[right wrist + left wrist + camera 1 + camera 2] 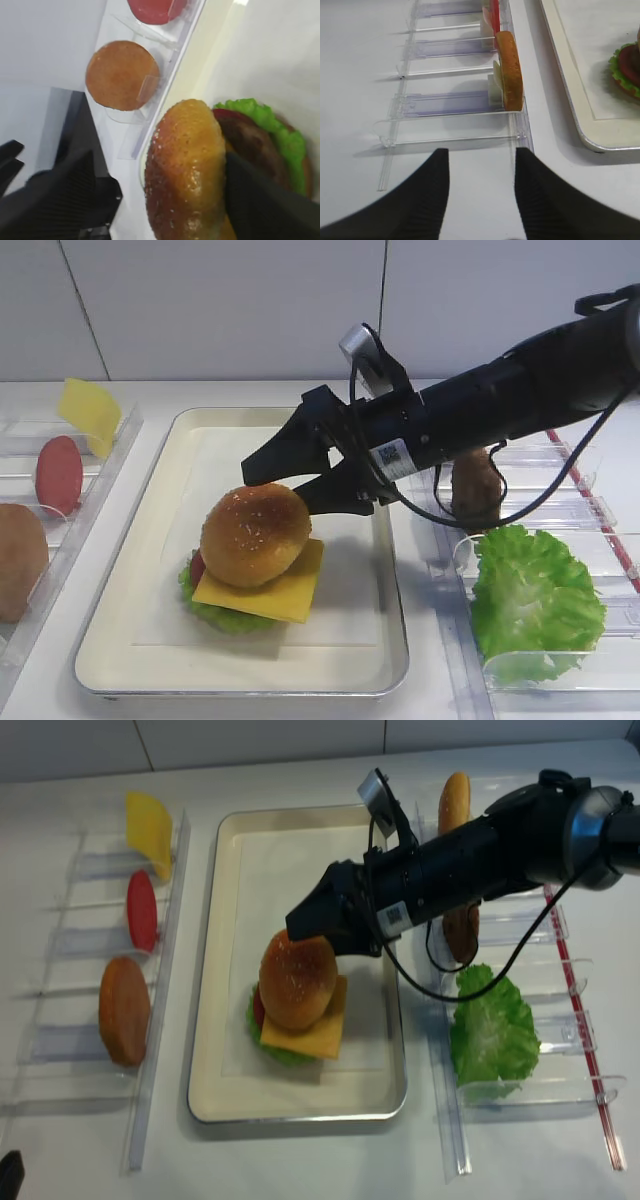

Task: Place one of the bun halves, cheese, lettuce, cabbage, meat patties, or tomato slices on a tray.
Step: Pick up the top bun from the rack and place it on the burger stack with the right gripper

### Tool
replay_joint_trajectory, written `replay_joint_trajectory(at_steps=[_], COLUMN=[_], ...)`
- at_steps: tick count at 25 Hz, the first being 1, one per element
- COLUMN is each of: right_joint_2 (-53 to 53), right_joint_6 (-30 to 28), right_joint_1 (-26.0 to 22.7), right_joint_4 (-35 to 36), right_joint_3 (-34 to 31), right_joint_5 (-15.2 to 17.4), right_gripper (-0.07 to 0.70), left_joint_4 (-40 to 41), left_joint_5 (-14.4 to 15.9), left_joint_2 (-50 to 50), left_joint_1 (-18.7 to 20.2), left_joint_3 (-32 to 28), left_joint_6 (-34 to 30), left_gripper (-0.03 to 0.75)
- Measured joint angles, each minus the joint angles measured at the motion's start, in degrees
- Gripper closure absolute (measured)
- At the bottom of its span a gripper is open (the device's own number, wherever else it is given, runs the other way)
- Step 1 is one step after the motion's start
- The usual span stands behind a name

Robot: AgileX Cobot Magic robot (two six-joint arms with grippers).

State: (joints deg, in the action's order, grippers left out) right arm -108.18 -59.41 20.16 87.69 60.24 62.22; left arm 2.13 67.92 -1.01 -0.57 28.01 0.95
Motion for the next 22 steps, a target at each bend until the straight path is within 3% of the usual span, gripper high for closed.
replay_joint_trajectory(at_steps=[10, 18, 22], right_joint_2=[0.0, 0.0, 0.0], right_joint_6=[1.9, 3.7, 3.6], right_joint_1=[0.0, 0.0, 0.1], right_joint_4=[-10.8, -10.8, -11.9], right_joint_3=[4.6, 5.0, 5.0], right_joint_5=[-1.8, -0.3, -1.2], right_gripper=[0.071, 0.070, 0.070], left_joint_4=[0.0, 0.0, 0.0], left_joint_5=[0.0, 0.0, 0.0], left_joint_2=[0.0, 0.0, 0.0], left_joint_1=[0.0, 0.0, 0.0], left_joint_3=[0.0, 0.0, 0.0], left_joint_6=[0.0, 0.0, 0.0], left_gripper=[0.390, 0.390, 0.390])
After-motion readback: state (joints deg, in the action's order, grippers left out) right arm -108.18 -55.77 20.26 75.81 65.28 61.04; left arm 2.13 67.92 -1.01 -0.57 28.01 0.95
